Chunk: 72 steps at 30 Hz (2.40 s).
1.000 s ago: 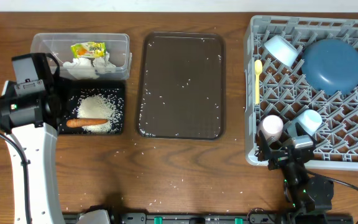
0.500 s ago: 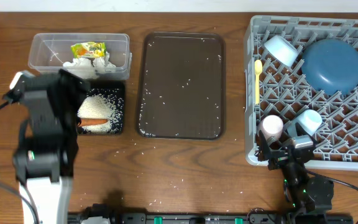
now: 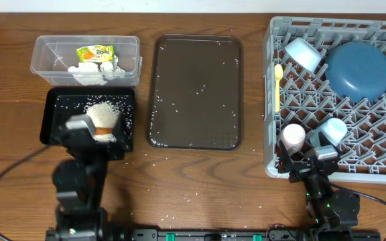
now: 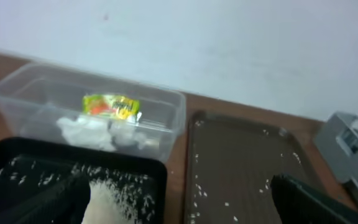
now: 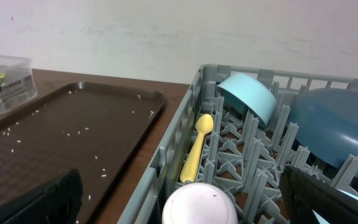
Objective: Sort waste into correct bins and load items into the dishwasher rack
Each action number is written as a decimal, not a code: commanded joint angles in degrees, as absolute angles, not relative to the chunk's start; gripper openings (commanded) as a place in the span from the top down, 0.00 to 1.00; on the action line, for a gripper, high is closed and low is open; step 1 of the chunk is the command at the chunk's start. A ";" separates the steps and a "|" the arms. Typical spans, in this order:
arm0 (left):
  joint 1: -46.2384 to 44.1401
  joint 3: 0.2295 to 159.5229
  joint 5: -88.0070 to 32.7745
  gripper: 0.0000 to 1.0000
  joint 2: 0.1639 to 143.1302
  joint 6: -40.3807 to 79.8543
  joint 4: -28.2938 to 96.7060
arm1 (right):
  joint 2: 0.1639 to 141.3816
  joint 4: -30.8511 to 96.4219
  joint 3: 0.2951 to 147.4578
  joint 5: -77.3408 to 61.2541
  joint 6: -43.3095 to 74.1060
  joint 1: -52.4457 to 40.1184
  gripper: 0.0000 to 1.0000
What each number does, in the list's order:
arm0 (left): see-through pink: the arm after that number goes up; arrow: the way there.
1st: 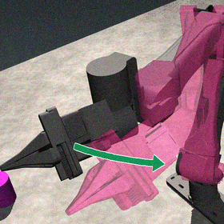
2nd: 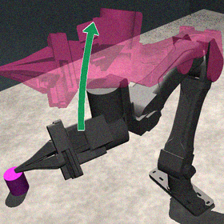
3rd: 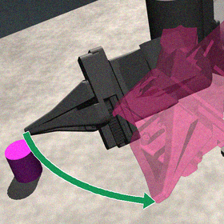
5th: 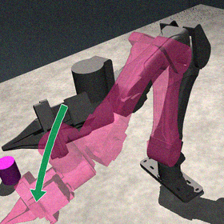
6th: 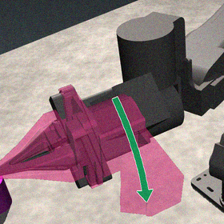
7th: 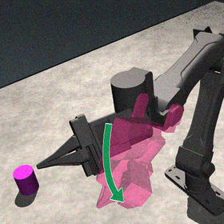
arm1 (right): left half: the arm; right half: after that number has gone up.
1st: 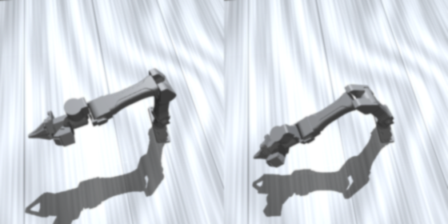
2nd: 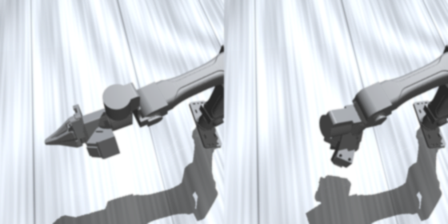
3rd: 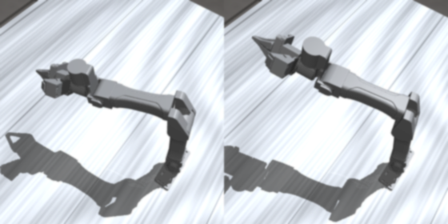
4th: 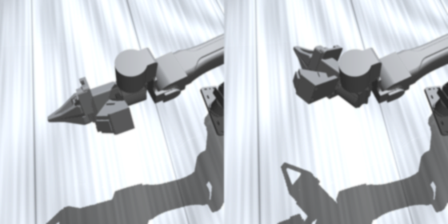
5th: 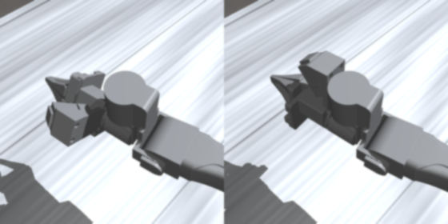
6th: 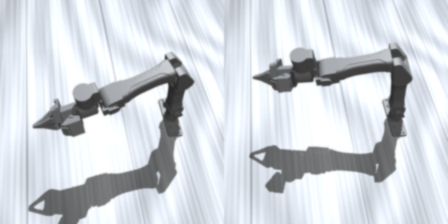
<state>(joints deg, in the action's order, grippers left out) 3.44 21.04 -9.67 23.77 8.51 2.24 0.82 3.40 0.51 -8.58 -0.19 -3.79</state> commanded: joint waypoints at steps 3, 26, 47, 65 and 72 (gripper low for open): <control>0.10 9.47 -10.00 0.04 14.44 1.69 -5.96 | 0.38 3.49 0.32 -9.02 0.80 -4.95 0.01; -1.52 0.23 1.30 0.04 0.08 -4.47 4.23 | 0.38 3.49 0.32 -9.02 0.80 -4.95 0.01; -1.30 0.23 0.89 0.04 0.30 -4.25 4.21 | 0.38 3.49 0.32 -9.02 0.80 -4.95 0.01; -1.30 0.23 0.89 0.04 0.30 -4.25 4.21 | 0.38 3.49 0.32 -9.02 0.80 -4.95 0.01; -1.30 0.23 0.86 0.04 0.30 -4.25 4.21 | 0.38 3.49 0.32 -9.02 0.80 -4.95 0.01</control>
